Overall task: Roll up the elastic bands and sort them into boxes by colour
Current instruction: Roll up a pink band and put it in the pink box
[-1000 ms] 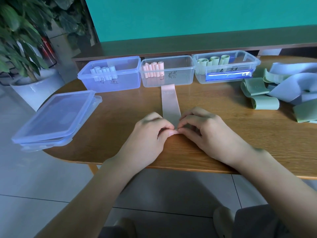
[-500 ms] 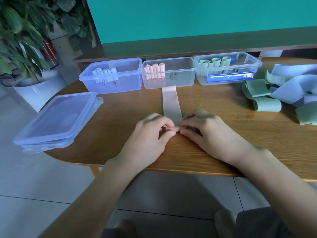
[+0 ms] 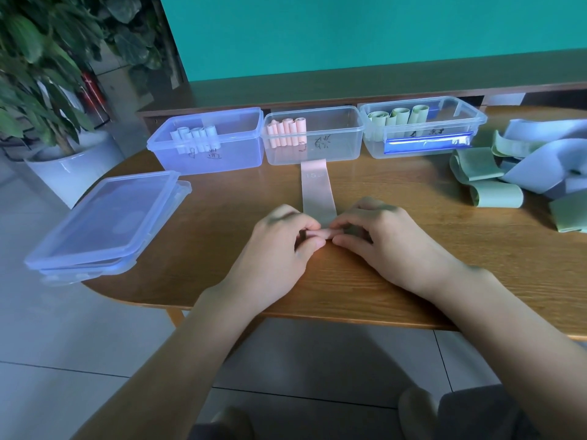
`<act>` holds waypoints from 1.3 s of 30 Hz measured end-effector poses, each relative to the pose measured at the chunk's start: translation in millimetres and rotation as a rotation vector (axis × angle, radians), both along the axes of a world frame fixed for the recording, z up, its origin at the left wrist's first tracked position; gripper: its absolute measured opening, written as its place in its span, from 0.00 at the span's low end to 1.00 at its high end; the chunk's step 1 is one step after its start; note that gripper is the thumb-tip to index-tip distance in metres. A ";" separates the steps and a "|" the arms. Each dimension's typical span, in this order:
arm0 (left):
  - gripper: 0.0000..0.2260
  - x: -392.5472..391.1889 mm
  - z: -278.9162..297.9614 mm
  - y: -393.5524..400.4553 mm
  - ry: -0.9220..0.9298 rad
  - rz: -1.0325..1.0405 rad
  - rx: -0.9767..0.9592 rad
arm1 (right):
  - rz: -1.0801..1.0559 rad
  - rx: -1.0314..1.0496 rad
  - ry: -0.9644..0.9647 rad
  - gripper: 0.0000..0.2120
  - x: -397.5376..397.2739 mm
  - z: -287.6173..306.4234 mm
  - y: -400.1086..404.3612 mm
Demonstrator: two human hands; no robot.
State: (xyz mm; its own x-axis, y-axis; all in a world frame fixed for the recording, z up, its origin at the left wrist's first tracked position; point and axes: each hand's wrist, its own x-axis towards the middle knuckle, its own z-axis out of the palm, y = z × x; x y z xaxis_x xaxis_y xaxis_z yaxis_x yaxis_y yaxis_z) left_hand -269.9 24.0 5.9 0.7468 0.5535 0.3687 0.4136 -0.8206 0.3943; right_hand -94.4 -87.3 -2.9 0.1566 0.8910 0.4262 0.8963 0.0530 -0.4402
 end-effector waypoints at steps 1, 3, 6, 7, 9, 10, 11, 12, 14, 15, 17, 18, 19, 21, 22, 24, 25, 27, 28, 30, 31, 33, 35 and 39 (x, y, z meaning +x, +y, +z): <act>0.07 0.2 0.1 1.1 -0.008 -0.001 -0.006 | -0.002 0.002 0.006 0.06 0.2 -0.3 0.6; 0.05 0.8 0.5 2.5 -0.026 -0.003 -0.003 | -0.004 0.014 0.016 0.05 -0.2 -0.4 1.4; 0.05 0.6 1.4 1.7 -0.036 0.005 0.000 | -0.005 0.016 0.004 0.05 -1.4 -0.3 1.0; 0.05 -0.1 1.6 0.6 -0.037 0.004 0.002 | -0.006 0.011 -0.002 0.05 -2.0 -0.4 0.0; 0.04 -2.6 2.1 -2.6 -0.039 -0.003 -0.002 | -0.004 0.008 -0.012 0.05 -2.8 -1.0 -3.6; 0.04 -4.6 2.2 -4.7 -0.048 -0.009 -0.017 | 0.001 0.012 -0.014 0.05 -3.2 -1.0 -6.4; 0.04 -7.3 2.4 -6.9 -0.060 -0.017 -0.036 | 0.007 0.014 -0.013 0.05 -3.9 -0.9 -10.0; 0.03 -10.2 2.7 -9.6 -0.071 -0.026 -0.052 | 0.014 0.014 -0.007 0.06 -5.1 -0.7 -13.8; 0.01 -16.1 3.0 -16.3 -0.093 -0.046 -0.060 | 0.029 0.010 0.007 0.06 -7.7 -0.8 -22.4; 0.00 -19.2 2.9 -20.5 -0.100 -0.058 -0.058 | 0.037 0.008 0.009 0.07 -9.3 -0.9 -26.8; 0.02 -25.6 1.9 -28.8 -0.105 -0.072 -0.055 | 0.057 0.005 0.015 0.08 -13.0 -0.9 -35.4; 0.02 -28.3 1.3 -31.9 -0.106 -0.076 -0.055 | 0.072 0.000 0.021 0.08 -14.2 -0.4 -39.4; 0.02 -30.7 0.8 -34.6 -0.105 -0.080 -0.054 | 0.086 -0.009 0.026 0.09 -15.3 0.7 -43.0; 0.02 -33.5 0.0 -37.9 -0.091 -0.080 -0.059 | 0.113 -0.035 0.022 0.09 -16.3 3.1 -48.1; 0.03 -34.1 -0.3 -38.6 -0.082 -0.077 -0.060 | 0.122 -0.044 0.013 0.09 -16.7 3.9 -49.2; 0.04 -34.4 -0.7 -39.5 -0.072 -0.070 -0.047 | 0.119 -0.042 -0.004 0.08 -17.1 4.1 -49.3; 0.05 -34.2 -0.9 -39.5 -0.068 -0.066 -0.033 | 0.109 -0.030 -0.002 0.08 -17.4 3.6 -48.7; 0.05 -33.5 -1.1 -38.4 -0.061 -0.048 -0.001 | 0.092 0.004 0.026 0.07 -18.5 3.5 -47.5; 0.05 -33.0 -1.2 -37.3 -0.066 -0.037 0.008 | 0.095 0.019 0.040 0.07 -19.3 3.7 -47.1; 0.04 -31.9 -1.4 -34.2 -0.083 -0.027 0.016 | 0.119 0.028 0.036 0.06 -21.1 4.5 -45.7; 0.04 -31.4 -1.6 -33.0 -0.082 -0.024 0.021 | 0.127 0.019 0.032 0.05 -21.7 4.7 -44.9; 0.06 -30.4 -2.0 -31.5 -0.067 -0.012 0.035 | 0.131 -0.005 0.045 0.05 -21.0 5.3 -42.6; 0.06 -29.7 -2.6 -31.1 -0.070 -0.001 0.038 | 0.128 -0.022 0.066 0.06 -18.3 5.2 -40.0; 0.06 -30.0 -1.8 -33.1 -0.117 -0.076 -0.017 | 0.132 -0.031 0.082 0.06 -14.2 5.0 -35.1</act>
